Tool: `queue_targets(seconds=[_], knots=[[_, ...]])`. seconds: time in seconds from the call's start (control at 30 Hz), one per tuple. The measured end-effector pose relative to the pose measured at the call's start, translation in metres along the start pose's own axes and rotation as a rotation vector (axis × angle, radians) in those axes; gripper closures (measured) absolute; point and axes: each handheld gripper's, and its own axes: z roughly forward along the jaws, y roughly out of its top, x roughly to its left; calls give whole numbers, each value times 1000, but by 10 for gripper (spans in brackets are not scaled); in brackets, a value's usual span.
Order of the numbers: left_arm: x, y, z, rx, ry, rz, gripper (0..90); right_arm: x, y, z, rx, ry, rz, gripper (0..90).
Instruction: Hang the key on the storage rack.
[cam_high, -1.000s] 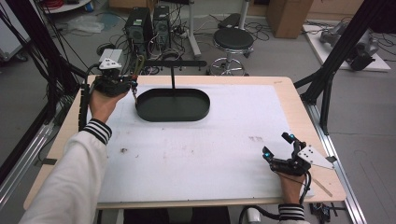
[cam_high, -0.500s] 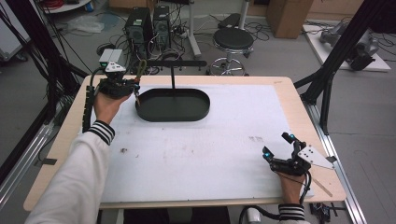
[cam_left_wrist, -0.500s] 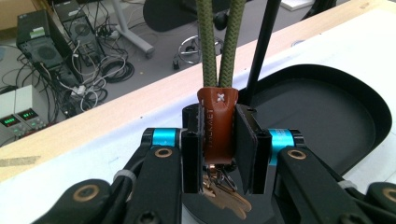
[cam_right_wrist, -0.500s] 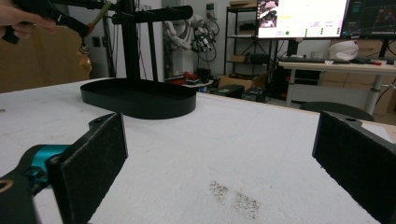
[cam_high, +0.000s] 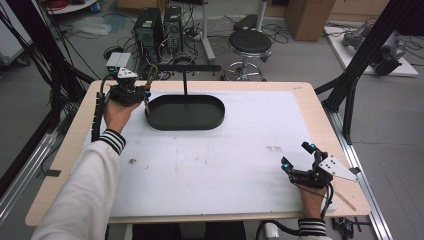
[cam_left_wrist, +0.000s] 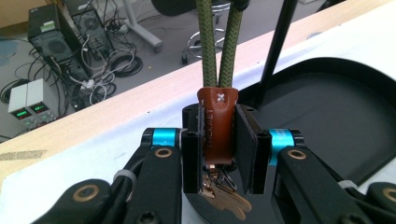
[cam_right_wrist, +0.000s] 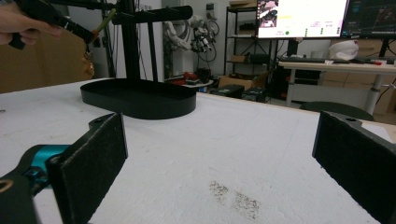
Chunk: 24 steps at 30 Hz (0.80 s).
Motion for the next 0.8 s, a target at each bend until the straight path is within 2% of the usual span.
queue_targets(seconds=[0.3,0.57,0.73,0.8], knots=[[4,-5,13,9,20,-20,733,0,0,0,-2,-1,-4,22],[7,-8,19,4,12,-31,732,0,0,0,-2,-1,-3,22],[7,-10,22,-19,43,5,712,-1,0,0,3,-2,-1,22],[9,-12,23,-35,35,23,663,-1,0,0,3,-2,-1,22]])
